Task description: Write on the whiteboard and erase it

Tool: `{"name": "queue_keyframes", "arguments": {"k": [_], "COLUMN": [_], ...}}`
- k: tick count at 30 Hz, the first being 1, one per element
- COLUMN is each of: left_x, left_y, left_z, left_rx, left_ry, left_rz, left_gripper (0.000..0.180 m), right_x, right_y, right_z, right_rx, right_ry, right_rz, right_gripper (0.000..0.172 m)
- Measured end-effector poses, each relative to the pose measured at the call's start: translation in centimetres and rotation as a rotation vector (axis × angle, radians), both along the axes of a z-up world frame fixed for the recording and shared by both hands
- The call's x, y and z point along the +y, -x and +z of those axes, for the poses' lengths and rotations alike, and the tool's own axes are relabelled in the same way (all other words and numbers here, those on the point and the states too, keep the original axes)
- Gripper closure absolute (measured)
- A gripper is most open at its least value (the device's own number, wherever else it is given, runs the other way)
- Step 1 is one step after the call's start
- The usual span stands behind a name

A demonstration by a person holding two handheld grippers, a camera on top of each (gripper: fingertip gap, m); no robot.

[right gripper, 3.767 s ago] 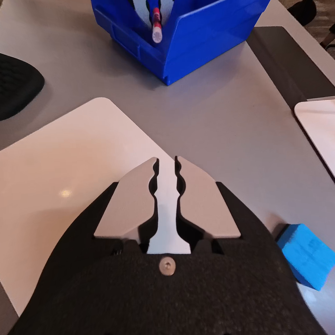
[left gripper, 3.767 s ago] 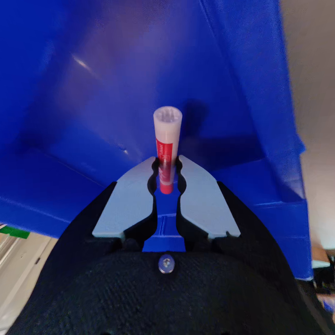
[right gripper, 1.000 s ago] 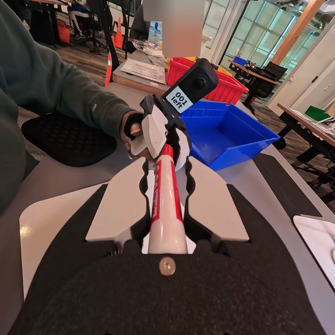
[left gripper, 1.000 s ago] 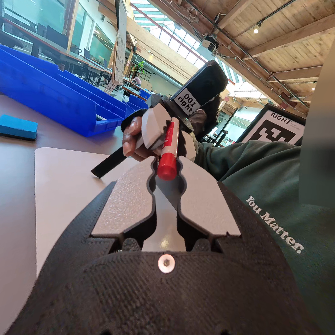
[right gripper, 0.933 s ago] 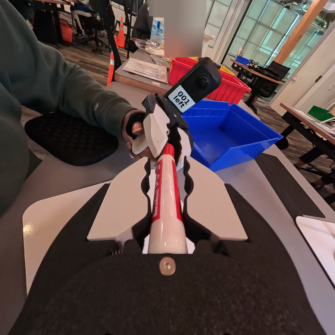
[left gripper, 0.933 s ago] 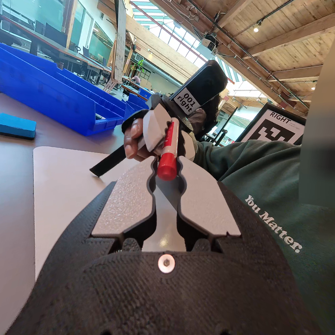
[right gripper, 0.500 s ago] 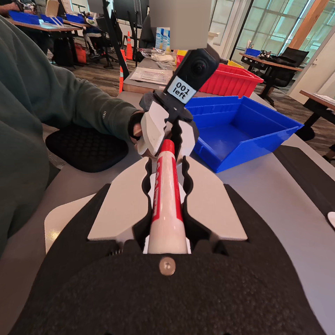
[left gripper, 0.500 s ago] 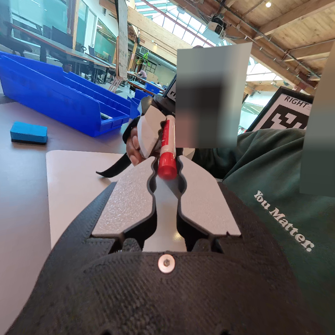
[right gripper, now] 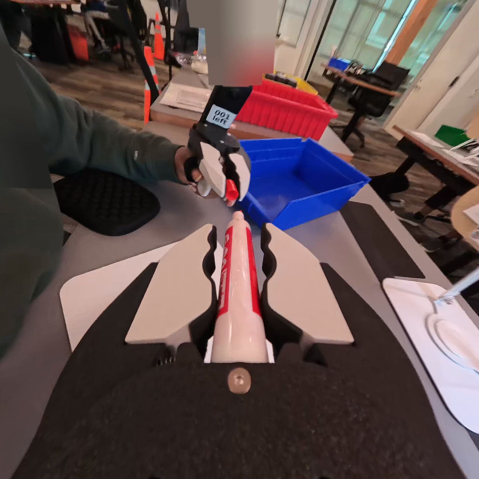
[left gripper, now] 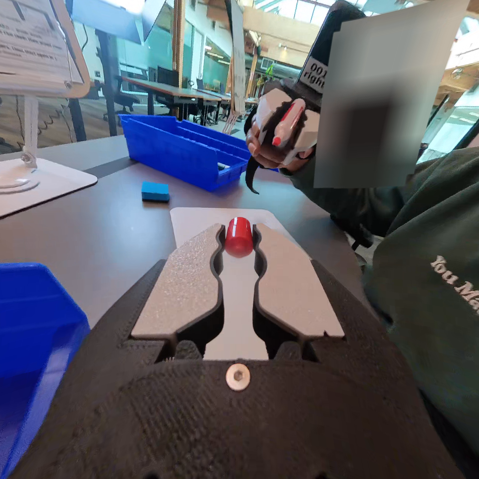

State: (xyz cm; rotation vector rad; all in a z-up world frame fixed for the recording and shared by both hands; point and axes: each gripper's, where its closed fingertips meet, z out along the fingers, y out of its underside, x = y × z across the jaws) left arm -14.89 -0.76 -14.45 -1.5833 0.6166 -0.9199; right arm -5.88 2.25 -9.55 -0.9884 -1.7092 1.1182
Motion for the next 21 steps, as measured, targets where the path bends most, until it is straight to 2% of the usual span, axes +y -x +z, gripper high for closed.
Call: {"name": "queue_keyframes", "arguments": {"k": [1,6,11,21], "left_x": [0.2,0.0,0.3,1.0], "left_y": [0.1,0.4,0.1,1.0], "left_z": [-0.4,-2.4,-3.1,-4.3], "left_rx": [0.022,0.036,0.067,0.130], "left_ry": [-0.006,0.011,0.003,-0.009], "left_rz": [0.013,0.030,0.042,0.091], "left_gripper": [0.161,0.161,0.161,0.160], "right_x": [-0.2,-0.1,-0.8,-1.7], "right_y": [0.4,1.5,1.9,1.7], "right_z": [-0.2,-1.3,-2.5,-1.4], "right_rx": [-0.007,-0.043,-0.082,-0.079], "right_ry": [0.005,0.029,0.011,-0.006], "right_rz": [0.010,0.040,0.069,0.086], "right_gripper": [0.137,0.138,0.137,0.137]}}
